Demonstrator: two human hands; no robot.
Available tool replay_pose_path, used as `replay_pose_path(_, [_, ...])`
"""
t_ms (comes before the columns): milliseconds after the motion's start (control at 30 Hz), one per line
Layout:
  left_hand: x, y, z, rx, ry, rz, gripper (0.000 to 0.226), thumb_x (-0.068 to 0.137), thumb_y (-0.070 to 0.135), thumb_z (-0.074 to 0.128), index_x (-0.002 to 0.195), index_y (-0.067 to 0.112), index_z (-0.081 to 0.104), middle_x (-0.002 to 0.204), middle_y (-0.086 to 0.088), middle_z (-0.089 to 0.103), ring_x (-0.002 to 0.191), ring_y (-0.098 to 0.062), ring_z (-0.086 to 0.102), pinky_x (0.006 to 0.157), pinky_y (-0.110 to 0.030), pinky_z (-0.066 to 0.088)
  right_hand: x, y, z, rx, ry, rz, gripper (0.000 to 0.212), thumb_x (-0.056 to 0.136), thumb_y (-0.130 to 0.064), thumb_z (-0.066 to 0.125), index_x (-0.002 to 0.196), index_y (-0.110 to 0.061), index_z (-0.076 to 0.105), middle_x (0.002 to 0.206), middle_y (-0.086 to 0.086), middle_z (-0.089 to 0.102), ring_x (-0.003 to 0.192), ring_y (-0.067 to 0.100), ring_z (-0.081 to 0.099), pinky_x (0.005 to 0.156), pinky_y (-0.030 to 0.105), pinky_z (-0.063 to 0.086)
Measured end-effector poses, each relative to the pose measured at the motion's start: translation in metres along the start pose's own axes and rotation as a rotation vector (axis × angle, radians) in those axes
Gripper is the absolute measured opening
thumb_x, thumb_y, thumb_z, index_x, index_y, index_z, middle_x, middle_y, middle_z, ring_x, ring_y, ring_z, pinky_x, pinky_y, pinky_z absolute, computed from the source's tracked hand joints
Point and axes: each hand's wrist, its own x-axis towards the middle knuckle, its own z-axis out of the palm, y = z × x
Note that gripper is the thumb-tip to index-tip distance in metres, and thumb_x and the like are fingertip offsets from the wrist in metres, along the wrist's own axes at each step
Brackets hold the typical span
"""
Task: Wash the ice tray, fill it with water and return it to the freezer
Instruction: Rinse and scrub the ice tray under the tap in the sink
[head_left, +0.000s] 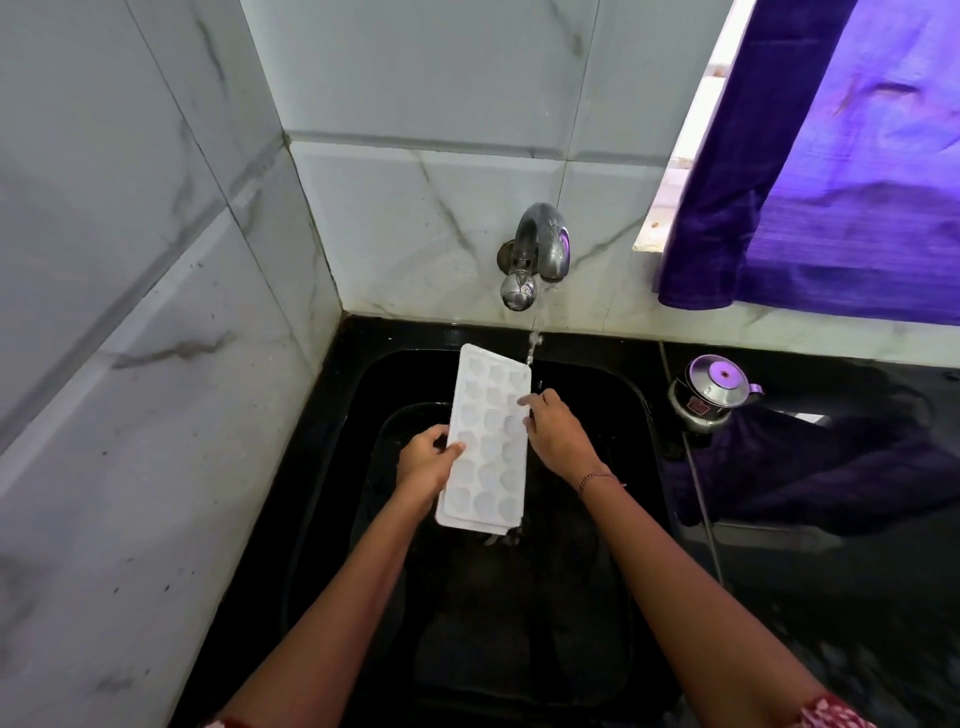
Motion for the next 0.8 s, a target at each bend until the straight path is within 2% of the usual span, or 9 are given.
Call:
replay_pose_path(167, [-0.008, -0.004, 0.0, -0.235, -0.069, -0.1, 0.016, 0.09, 0.013, 0.06, 0.106, 0.015, 0.061, 0.104, -0.009, 0.068, 0.089, -0.023, 0.067, 0.076, -0.038, 0.055, 0.0, 0.0, -0.004, -0.112, 0.0, -0.003, 0.037, 0.098, -0.033, 0.044, 0.133, -0.022, 0.048, 0.122, 0.007, 0.042, 0.114, 0.024, 0.041, 0.083, 0.032, 0.046])
replay_pose_path(267, [-0.014, 0.0, 0.0, -0.326, -0.107, -0.116, 0.016, 0.091, 0.012, 0.058, 0.107, 0.013, 0.06, 0.098, -0.005, 0.067, 0.079, -0.014, 0.064, 0.06, -0.027, 0.049, -0.001, -0.002, -0.007, -0.154, -0.009, -0.009, 0.041, 0.097, -0.037, 0.044, 0.137, -0.025, 0.045, 0.124, 0.007, 0.04, 0.114, 0.023, 0.039, 0.083, 0.031, 0.045])
replay_pose_path(367, [-0.02, 0.004, 0.001, -0.343, -0.118, -0.128, 0.011, 0.093, 0.012, 0.056, 0.103, 0.015, 0.059, 0.089, 0.001, 0.065, 0.073, -0.009, 0.061, 0.052, -0.021, 0.043, 0.0, -0.003, -0.01, -0.204, 0.015, -0.024, 0.039, 0.096, -0.037, 0.046, 0.133, -0.023, 0.047, 0.122, 0.007, 0.041, 0.113, 0.023, 0.04, 0.082, 0.031, 0.045])
replay_pose_path(500, [-0.02, 0.007, 0.001, -0.364, -0.149, -0.144, 0.01, 0.093, 0.013, 0.054, 0.102, 0.014, 0.059, 0.09, -0.001, 0.066, 0.076, -0.014, 0.062, 0.056, -0.028, 0.047, 0.001, -0.006, -0.013, -0.255, 0.038, -0.021, 0.039, 0.096, -0.035, 0.044, 0.13, -0.016, 0.048, 0.122, 0.008, 0.042, 0.111, 0.023, 0.042, 0.081, 0.032, 0.045])
replay_pose_path(600, [-0.02, 0.011, -0.001, -0.355, -0.161, -0.131, 0.008, 0.094, 0.013, 0.054, 0.098, 0.017, 0.059, 0.09, 0.0, 0.065, 0.077, -0.013, 0.063, 0.056, -0.028, 0.047, 0.004, -0.005, -0.018, -0.221, 0.007, -0.032, 0.04, 0.096, -0.034, 0.046, 0.133, -0.019, 0.048, 0.121, 0.009, 0.041, 0.111, 0.023, 0.04, 0.084, 0.032, 0.046])
replay_pose_path(800, [-0.016, 0.014, -0.003, -0.351, -0.188, -0.118, 0.009, 0.094, 0.015, 0.054, 0.1, 0.019, 0.06, 0.091, -0.002, 0.068, 0.078, -0.017, 0.064, 0.056, -0.029, 0.05, 0.007, -0.005, -0.026, -0.188, 0.003, -0.011, 0.037, 0.097, -0.032, 0.046, 0.127, -0.011, 0.049, 0.121, 0.011, 0.04, 0.106, 0.026, 0.047, 0.084, 0.036, 0.048])
